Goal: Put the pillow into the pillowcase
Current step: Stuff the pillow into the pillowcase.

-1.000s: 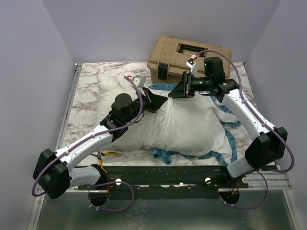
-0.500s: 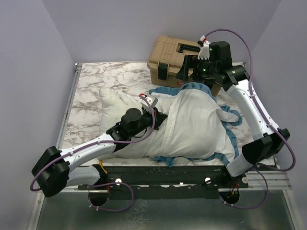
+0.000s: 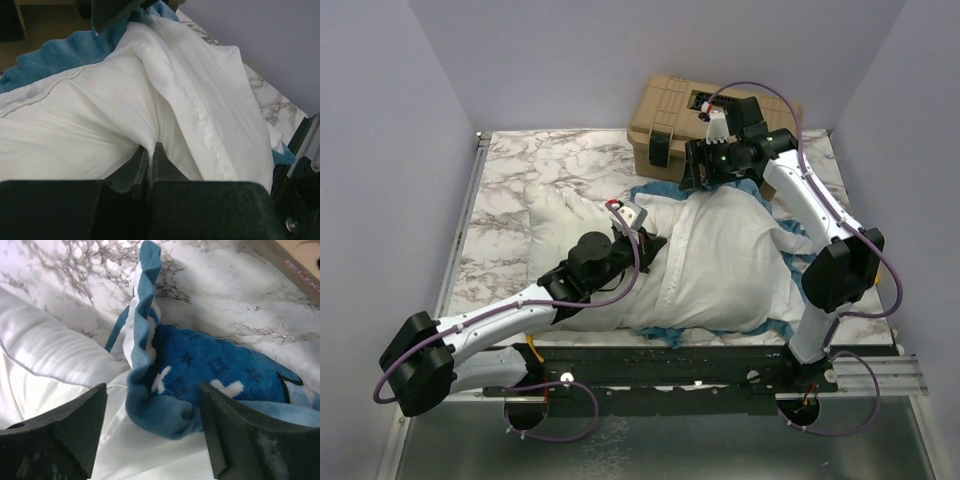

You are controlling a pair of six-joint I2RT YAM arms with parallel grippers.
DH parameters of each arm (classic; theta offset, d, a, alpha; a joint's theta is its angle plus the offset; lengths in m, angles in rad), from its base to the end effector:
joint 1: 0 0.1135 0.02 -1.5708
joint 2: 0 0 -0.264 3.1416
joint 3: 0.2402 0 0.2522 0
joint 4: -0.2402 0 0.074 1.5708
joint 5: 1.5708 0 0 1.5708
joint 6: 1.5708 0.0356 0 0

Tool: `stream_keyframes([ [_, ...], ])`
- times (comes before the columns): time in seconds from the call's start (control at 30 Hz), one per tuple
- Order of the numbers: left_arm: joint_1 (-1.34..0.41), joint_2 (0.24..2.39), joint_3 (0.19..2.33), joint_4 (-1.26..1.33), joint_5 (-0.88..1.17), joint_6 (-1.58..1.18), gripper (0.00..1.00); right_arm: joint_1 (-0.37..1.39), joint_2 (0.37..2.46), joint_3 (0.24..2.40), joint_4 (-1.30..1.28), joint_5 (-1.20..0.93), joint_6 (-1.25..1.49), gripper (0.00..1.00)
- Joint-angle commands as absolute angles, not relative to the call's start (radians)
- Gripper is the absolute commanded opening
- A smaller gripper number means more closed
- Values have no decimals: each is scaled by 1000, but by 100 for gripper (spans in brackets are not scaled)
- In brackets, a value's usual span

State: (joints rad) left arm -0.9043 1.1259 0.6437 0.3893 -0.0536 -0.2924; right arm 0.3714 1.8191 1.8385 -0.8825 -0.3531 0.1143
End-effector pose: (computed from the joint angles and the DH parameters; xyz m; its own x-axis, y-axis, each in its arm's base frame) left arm 0.1624 -0.2034 0.2812 -0.2716 -0.1202 -0.9549 0.7034 0.6523 -0.2822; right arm 0.3668 0.1561 0.3525 -0.7662 -0.1835 -0.6159 -0.4657 0.8190 0.3352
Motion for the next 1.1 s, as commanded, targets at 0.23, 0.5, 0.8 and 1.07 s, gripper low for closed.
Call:
stream_keyframes([
  [0.23, -926, 1074, 687, 441, -114, -280, 0, 373, 1866, 1866, -913, -588, 114, 0],
  [0.5, -925, 1162, 793, 559, -99, -315, 0, 373, 1750, 1872, -540, -985, 521, 0],
  [0.8, -924, 1292, 779, 693, -120, -405, 0, 398, 1529, 1449, 290, -1055, 1176, 0],
  [1.07, -931, 1451, 843, 764, -7, -496, 0, 499, 1518, 1447, 469, -942, 1346, 0],
])
